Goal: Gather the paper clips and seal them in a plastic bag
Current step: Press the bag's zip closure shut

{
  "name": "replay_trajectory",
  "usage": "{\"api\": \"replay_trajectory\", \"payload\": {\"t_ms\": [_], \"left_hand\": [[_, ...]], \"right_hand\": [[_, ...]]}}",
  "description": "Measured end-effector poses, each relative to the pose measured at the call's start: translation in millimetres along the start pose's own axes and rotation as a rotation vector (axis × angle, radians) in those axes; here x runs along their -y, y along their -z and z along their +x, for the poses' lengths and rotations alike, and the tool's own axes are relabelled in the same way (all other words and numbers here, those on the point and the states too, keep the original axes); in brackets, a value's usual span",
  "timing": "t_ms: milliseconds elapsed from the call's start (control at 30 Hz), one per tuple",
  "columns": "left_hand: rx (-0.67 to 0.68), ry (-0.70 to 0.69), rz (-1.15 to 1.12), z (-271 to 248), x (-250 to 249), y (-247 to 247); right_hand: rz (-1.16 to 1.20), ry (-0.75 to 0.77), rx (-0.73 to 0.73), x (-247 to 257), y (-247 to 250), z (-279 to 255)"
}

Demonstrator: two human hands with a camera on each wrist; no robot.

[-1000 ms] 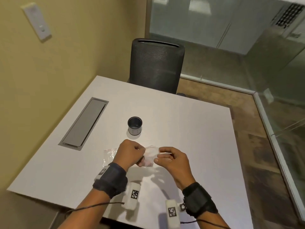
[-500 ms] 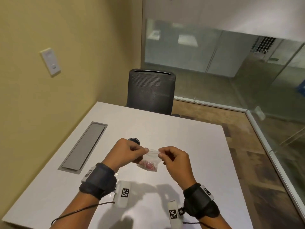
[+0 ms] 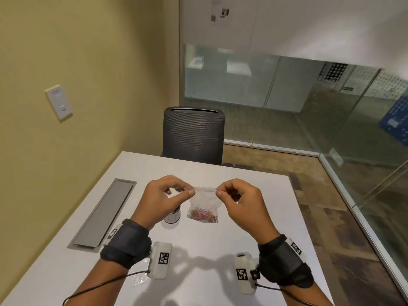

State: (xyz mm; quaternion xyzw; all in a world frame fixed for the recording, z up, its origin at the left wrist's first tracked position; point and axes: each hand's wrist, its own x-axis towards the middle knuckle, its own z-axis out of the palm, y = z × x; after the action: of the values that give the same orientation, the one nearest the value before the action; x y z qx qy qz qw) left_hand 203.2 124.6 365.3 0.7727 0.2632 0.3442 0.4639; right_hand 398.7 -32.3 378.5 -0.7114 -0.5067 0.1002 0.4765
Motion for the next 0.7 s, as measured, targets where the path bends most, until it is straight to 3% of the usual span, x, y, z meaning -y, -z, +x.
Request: {"api": "replay_trajectory", "payload": {"t_ms": [200, 300, 700], "left_hand": [[-0.043, -0.031, -0.304, 8.9, -19.9, -4.4], [-0.101, -0.04, -0.343, 12.9, -27.7, -7.3], [-0.106, -0.134, -0.417, 24.7, -47.1, -8.5]], "right_hand": [[0.049, 0.137, -0.029, 18.5, 18.8, 12.8], [0.07, 0.183, -0.049, 25.4, 24.0, 17.3], [0.129, 0.302, -0.119, 37.3, 33.8, 31.2]]}}
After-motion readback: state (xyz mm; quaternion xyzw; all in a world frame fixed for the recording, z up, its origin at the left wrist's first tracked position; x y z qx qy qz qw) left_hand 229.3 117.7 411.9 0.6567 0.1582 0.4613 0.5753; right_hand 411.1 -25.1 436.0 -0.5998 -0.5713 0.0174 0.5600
